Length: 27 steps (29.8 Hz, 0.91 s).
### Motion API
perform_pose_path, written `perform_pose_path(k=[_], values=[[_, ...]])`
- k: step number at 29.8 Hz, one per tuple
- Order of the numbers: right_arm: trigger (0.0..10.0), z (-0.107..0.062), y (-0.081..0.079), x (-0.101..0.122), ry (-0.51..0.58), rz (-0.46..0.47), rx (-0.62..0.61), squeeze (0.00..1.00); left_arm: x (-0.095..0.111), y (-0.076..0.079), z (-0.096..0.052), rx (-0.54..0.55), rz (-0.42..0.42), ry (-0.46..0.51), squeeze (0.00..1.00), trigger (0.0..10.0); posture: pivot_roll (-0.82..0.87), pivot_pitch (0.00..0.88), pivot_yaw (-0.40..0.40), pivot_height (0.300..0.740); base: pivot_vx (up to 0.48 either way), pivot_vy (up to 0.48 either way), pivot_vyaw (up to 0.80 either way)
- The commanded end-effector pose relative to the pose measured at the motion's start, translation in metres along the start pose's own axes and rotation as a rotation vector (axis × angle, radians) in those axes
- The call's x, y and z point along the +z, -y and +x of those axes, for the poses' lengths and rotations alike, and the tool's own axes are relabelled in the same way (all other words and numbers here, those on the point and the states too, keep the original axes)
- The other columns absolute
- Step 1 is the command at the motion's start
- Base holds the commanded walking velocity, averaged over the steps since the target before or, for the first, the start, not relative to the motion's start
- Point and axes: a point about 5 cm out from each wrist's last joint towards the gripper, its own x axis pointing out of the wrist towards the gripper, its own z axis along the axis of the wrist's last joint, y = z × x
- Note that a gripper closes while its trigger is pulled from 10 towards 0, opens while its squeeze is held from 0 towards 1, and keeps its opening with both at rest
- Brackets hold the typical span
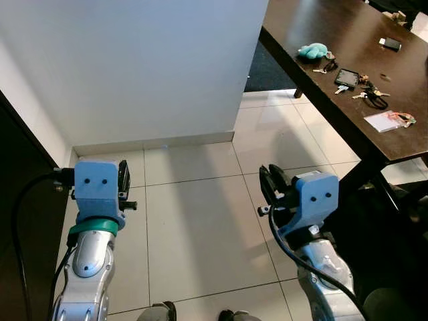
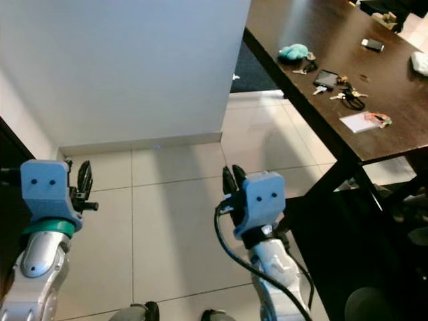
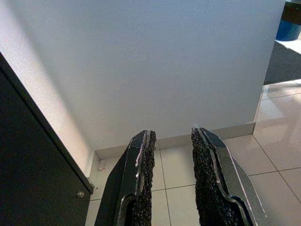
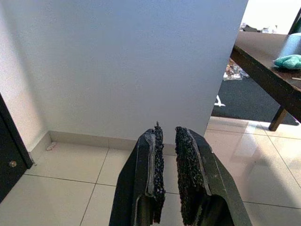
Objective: Hang keys on a hook
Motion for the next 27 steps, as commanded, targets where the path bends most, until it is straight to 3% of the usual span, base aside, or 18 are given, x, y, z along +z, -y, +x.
perform_pose_path(k=[1,9,21,23,27], values=[[10.0,0.104,-0.044,-0.018,-0.195,0.158,0.269,0.00,0.004,-0.058,-0.035,0.262,-0.118,-0.102,0.00,10.0,0.48,0.055,-0.197,0.740,0.000,0.000,0.00],[10.0,0.102,-0.048,-0.015,-0.170,0.141,0.297,0.00,0.003,-0.059,-0.036,0.267,-0.117,-0.107,0.00,10.0,0.48,0.056,-0.197,0.740,0.000,0.000,0.00],[10.0,0.097,-0.044,-0.031,-0.200,0.162,0.312,0.00,-0.003,-0.052,-0.042,0.231,-0.114,-0.147,0.00,10.0,0.48,0.061,-0.198,0.740,0.000,0.000,0.00],[10.0,0.099,-0.043,-0.042,-0.220,0.133,0.323,0.00,-0.004,-0.054,-0.046,0.213,-0.056,-0.151,0.00,10.0,0.48,0.060,-0.197,0.740,0.000,0.000,0.00],[10.0,0.098,-0.042,-0.048,-0.231,0.120,0.317,0.00,-0.005,-0.053,-0.047,0.193,-0.024,-0.154,0.00,10.0,0.48,0.061,-0.194,0.740,0.000,0.000,0.00]])
